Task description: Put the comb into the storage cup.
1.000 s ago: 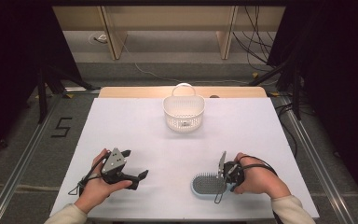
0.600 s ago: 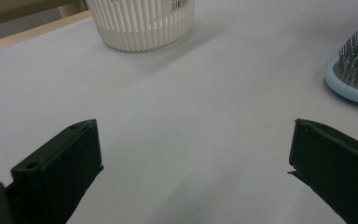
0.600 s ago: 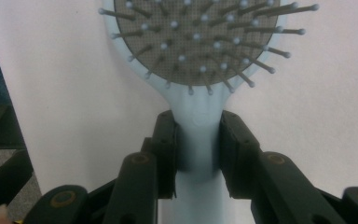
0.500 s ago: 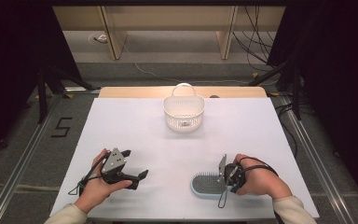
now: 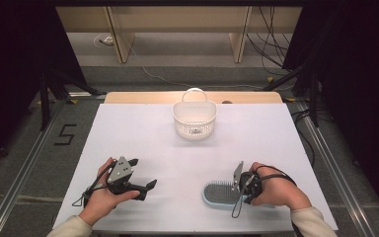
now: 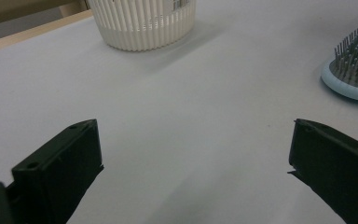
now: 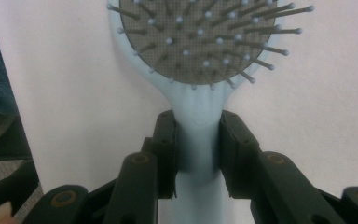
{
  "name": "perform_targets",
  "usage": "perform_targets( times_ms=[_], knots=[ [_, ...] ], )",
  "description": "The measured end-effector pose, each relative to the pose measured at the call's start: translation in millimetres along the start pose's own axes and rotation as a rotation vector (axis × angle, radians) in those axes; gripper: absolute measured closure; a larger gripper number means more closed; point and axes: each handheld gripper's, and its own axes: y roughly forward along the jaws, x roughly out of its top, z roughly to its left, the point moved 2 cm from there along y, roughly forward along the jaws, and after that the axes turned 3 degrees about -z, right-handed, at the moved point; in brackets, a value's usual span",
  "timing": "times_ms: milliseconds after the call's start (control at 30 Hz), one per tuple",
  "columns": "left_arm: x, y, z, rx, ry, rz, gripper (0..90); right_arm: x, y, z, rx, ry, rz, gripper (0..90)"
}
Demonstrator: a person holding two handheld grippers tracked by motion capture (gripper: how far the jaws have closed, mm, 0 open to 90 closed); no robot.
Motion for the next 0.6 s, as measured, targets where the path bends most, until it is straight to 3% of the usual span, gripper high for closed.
perform_targets(
  times_ms=[67, 600],
  knots=[
    [0.0, -0.1, 0.1, 0.001, -0.001, 0.0, 1.9, -0.6, -0.8, 0.5, 0.01, 0.02, -0.003, 70.4],
    [-0.1, -0.2, 0.6, 0.002, -0.001, 0.0, 1.9, -6.6, -7.8, -0.2, 0.011, 0.052, -0.086, 70.4]
  ],
)
